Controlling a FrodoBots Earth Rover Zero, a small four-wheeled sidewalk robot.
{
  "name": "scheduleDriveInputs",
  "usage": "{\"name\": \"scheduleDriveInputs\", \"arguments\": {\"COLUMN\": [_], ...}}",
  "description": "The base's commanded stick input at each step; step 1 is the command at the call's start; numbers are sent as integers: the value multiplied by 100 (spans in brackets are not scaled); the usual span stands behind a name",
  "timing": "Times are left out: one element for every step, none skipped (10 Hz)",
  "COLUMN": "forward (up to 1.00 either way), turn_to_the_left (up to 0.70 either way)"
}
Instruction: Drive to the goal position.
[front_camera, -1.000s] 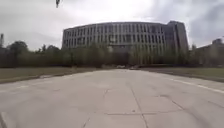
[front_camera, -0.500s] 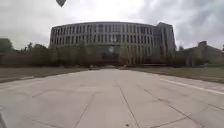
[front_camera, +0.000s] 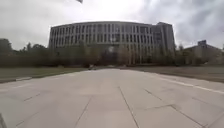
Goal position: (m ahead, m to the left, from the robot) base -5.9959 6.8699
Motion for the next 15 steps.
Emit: {"name": "scheduleDriveInputs", "arguments": {"forward": [70,70,70,70,70,70,70,70,70,70,70,70,70,70,70], "turn_to_the_left": [0,0,0,0,0,0,0,0,0,0,0,0,0,0,0]}}
